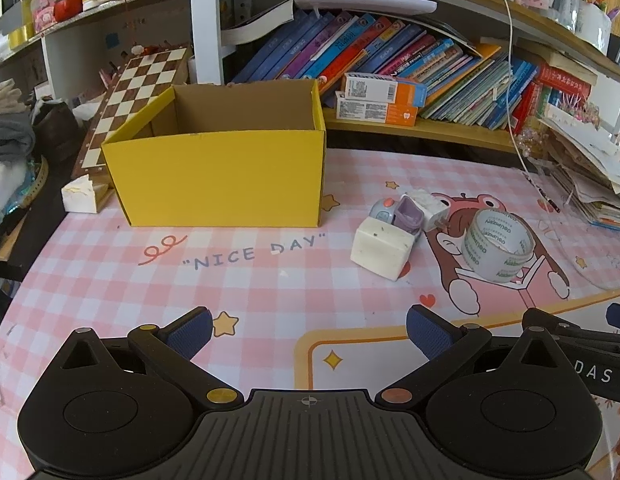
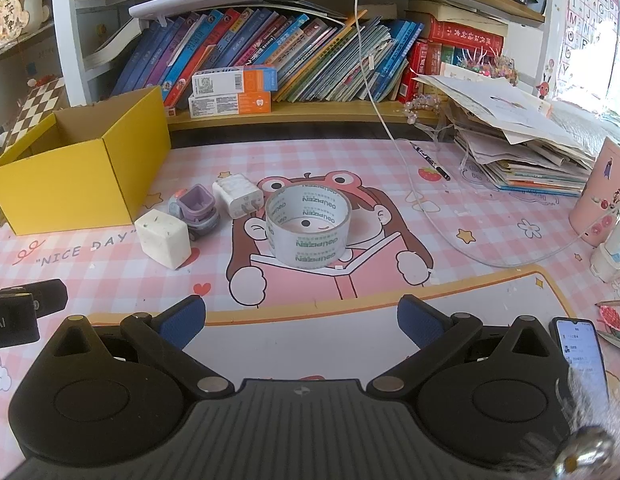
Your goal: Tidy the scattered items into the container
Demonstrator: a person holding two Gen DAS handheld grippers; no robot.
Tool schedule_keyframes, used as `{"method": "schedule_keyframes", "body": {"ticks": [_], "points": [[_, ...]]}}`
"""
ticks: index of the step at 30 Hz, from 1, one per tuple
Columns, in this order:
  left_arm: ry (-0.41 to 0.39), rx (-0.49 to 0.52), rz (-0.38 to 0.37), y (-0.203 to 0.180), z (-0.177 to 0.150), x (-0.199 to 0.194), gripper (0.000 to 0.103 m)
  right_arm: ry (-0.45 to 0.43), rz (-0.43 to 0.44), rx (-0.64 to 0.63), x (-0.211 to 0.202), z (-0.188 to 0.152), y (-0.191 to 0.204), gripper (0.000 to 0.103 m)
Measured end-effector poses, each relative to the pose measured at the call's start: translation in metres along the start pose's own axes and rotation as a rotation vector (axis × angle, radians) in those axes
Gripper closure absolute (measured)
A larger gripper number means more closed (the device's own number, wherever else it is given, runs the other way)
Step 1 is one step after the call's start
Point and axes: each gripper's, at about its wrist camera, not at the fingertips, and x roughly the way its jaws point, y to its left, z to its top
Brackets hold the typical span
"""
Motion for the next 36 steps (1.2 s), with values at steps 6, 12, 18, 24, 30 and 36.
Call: {"method": "schedule_keyframes", "body": {"ticks": [6,12,18,24,30,36], "points": [[0.012,-0.004,-0.001,0.001,-0.001,0.003,0.0,0.002,0.0,-0.001,0.002,0.001,0.002,0.0],[0.011,0.004,-0.003,0.002,0.0,0.003,0.0,0.005,0.0,-0.002,0.004,0.001,0.004,0.0],[0.018,0.003,0.0,0.005,0.001,0.003,0.0,0.004,0.004,0.003,0.004,0.002,0.007,0.0],[0.01,0.012,-0.003,0.007,0.003,0.004,0.0,0.01,0.023,0.014,0.004,0.004,0.01,0.0],[-0.009,0.04,-0.025,0.008,0.005,0.003,0.0,0.004,0.022,0.02,0.0,0.008,0.015,0.0],[-0.004,0.023,-0.056,0.016,0.008,0.005,0.0,-0.005,0.001,0.032,-0.001,0.008,0.019,0.0]]}}
